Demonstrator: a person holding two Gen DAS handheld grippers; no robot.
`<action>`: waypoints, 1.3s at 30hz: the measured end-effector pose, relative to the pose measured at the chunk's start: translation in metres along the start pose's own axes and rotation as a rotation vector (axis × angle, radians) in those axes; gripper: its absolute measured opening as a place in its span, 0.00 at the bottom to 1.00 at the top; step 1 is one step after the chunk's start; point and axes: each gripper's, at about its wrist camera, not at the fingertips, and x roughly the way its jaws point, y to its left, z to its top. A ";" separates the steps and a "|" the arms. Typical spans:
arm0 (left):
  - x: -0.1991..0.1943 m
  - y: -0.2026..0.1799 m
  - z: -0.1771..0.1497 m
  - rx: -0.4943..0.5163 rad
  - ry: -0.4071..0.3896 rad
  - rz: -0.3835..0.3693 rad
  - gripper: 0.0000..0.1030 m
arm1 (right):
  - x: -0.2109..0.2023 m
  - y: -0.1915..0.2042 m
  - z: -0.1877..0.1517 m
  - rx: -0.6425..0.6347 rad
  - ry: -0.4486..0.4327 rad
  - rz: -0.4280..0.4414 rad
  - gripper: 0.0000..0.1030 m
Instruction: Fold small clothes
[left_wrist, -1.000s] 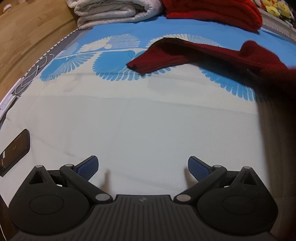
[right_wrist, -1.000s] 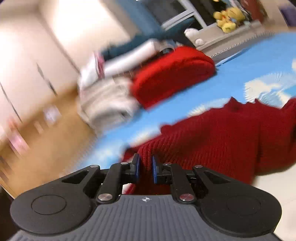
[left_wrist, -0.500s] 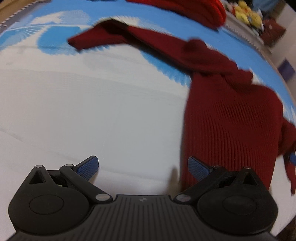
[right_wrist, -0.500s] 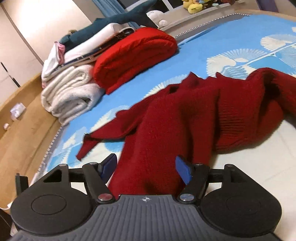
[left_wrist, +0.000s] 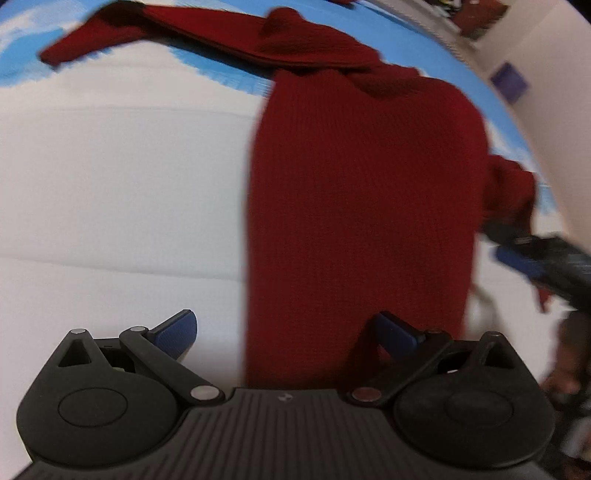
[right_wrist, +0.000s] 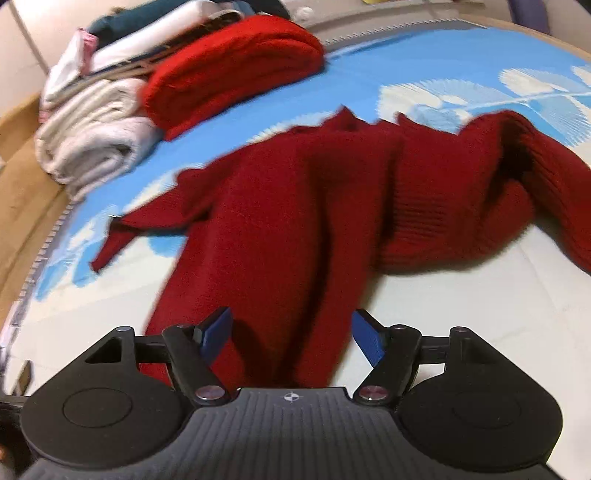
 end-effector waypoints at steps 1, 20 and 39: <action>0.000 -0.002 -0.001 0.011 0.007 -0.020 1.00 | 0.001 -0.003 -0.002 -0.001 0.020 -0.017 0.72; 0.013 -0.027 -0.004 0.101 -0.081 0.045 0.59 | 0.030 0.034 -0.046 -0.227 0.090 0.039 0.37; -0.045 0.062 0.012 -0.057 -0.112 0.143 0.09 | -0.097 0.011 -0.068 -0.165 -0.059 -0.029 0.07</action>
